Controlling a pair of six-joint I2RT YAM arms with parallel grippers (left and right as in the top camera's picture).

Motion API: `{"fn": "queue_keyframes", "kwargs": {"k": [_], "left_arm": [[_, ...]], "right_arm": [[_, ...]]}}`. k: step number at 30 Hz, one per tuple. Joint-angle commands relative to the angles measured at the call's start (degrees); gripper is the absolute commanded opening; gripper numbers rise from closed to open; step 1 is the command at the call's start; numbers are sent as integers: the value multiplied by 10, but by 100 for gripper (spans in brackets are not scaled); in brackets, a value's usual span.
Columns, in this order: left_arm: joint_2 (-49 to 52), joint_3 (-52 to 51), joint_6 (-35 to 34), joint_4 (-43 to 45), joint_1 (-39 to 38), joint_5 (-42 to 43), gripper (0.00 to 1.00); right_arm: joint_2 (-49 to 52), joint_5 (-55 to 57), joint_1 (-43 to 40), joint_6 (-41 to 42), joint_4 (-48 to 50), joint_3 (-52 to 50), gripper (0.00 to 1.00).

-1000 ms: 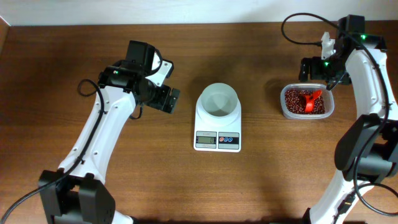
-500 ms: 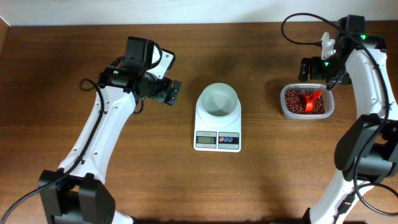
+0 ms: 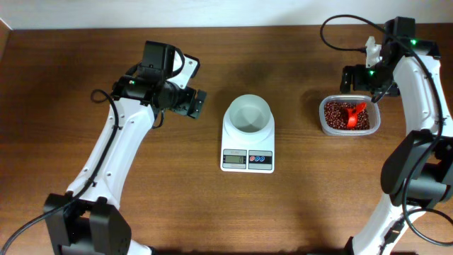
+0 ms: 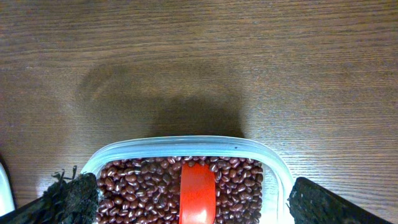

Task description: Scoop item into bowl and weigh 50g on scale

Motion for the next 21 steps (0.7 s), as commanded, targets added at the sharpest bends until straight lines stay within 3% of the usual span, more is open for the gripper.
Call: {"fn": "queue_keyframes", "kwargs": {"k": [1, 14, 21], "left_arm": [[1, -4, 8, 8, 3, -4, 99], [1, -4, 8, 21, 3, -4, 99], [1, -4, 8, -17, -1, 12, 99]], "right_arm": [[2, 1, 4, -2, 0, 10, 99], [2, 1, 4, -2, 0, 10, 99], [2, 1, 4, -2, 0, 10, 99]]}}
